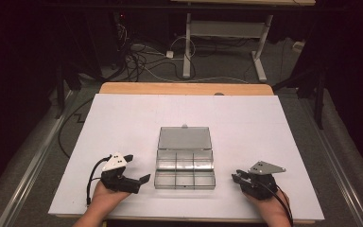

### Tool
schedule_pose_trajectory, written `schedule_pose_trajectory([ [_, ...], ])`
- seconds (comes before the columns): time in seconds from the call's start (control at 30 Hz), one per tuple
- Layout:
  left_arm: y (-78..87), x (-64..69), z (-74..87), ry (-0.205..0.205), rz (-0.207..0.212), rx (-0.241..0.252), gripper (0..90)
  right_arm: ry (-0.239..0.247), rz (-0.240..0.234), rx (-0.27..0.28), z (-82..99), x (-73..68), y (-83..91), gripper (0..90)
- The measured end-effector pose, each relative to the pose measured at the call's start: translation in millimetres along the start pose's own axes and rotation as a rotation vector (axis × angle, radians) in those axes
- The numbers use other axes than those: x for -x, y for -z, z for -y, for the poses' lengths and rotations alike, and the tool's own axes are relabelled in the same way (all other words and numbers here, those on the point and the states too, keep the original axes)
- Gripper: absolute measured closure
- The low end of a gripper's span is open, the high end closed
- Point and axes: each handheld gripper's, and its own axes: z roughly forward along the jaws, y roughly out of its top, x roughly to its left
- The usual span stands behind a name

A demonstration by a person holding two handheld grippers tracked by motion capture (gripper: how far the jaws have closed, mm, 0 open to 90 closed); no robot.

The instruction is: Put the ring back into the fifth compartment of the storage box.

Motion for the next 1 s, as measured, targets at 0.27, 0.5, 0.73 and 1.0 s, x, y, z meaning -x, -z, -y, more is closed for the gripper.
schedule_pose_trajectory([
  [0.27,-0.1,0.0,-0.1,-0.001,0.001,-0.001,0.0,0.005,-0.004,0.014,0.3,-0.6,1.8,72.0],
  [0.5,-0.1,0.5,-0.1,-0.005,-0.001,-0.001,0.0,0.006,-0.008,0.023,-0.6,-0.7,2.9,72.0],
  [0.73,-0.1,0.4,-0.1,-0.004,-0.002,-0.001,0.0,0.011,-0.011,0.050,-1.9,0.7,6.8,72.0],
  [1.0,-0.5,0.9,-0.2,-0.010,0.000,-0.004,0.0,0.023,-0.023,0.055,-4.0,0.1,6.4,72.0],
])
